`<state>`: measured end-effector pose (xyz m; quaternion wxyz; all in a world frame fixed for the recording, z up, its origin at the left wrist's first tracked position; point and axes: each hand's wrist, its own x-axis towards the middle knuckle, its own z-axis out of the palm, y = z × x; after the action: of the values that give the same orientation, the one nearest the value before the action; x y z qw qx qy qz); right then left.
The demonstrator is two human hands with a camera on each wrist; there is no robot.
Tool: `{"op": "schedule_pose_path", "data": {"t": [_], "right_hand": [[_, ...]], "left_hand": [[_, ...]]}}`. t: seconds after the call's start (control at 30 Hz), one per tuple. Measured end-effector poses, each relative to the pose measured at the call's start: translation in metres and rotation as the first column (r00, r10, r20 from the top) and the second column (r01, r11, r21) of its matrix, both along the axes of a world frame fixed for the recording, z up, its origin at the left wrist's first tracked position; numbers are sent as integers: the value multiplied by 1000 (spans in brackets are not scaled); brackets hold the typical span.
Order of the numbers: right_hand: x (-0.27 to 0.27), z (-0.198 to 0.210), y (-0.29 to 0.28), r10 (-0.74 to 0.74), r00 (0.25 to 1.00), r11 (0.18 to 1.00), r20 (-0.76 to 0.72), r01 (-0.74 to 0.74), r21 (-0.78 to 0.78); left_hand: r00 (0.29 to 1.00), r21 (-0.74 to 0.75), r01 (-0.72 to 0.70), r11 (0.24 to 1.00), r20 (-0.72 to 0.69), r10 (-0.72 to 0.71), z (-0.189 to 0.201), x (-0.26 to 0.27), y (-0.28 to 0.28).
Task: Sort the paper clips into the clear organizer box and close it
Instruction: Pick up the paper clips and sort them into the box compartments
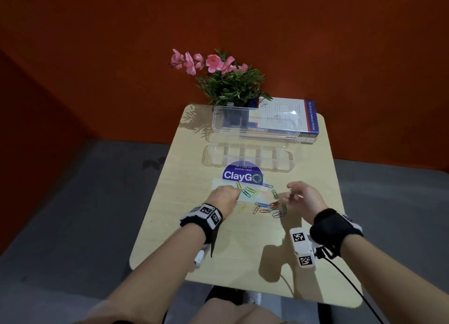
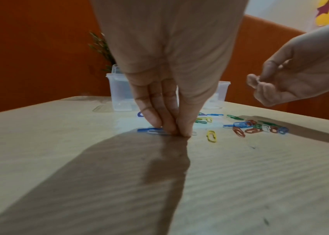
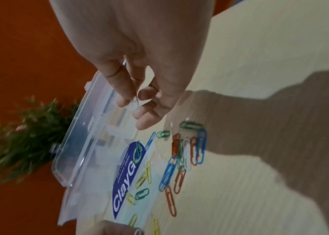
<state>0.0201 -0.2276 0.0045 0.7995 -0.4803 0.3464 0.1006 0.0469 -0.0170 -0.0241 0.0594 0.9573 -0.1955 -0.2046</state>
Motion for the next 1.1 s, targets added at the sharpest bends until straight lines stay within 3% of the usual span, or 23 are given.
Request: {"op": "schedule_pose_path", "data": {"t": [0.1,0.17,0.2,0.23,0.3,0.37,0.4,0.47,0.6,0.67,0.77,0.9,1.0,1.1], "right_hand": [[-13,0,-4,-1,998,1000,-67,2,20],[-15,-10,-7,145,985,972,-89,-159,-172],[-16,-17,-7,242,965,908,-102,-262,-327],[-16,-24,-7,352,928,791,-123,-365,-492],[-18,-32,-2,562,802,467,-201,-508,-724],[-21,-39,2,649,689,183,-323,-554,-812],[-21,-42,3,653,662,90,-368,-550,-830],[-20,-43,4,648,657,22,-387,-523,-852],[-12,-40,6,664,588,-65,-462,-570,-819],[-9,-40,5,664,559,-75,-497,-611,-788],[-6,-37,2,668,569,-16,-479,-633,-774],[-7,-37,-4,657,664,201,-357,-611,-766],[-11,-41,-11,626,733,410,-266,-600,-687],[-11,-41,-15,585,787,560,-196,-567,-604]], "left_hand": [[999,5,41,999,11,-41,-1,2,-3],[999,-39,33,999,10,-32,-2,4,-3],[1000,-72,14,997,6,-14,-2,4,-3],[1000,-120,-29,992,-4,29,-1,3,-3],[974,-280,-226,933,-58,219,-2,3,0],[886,-450,-459,766,-164,434,-3,3,7],[837,-511,-533,674,-204,507,-3,4,11],[771,-563,-606,563,-239,590,-2,3,20],[708,-565,-676,473,-318,631,-8,2,39],[701,-538,-685,491,-303,646,-14,-2,43],[773,-466,-618,633,-217,596,-16,-10,40],[940,-286,-331,899,-15,341,-15,-11,27],[973,-182,-196,963,81,214,-18,-8,21],[984,-109,-130,985,106,142,-17,-8,18]]}}
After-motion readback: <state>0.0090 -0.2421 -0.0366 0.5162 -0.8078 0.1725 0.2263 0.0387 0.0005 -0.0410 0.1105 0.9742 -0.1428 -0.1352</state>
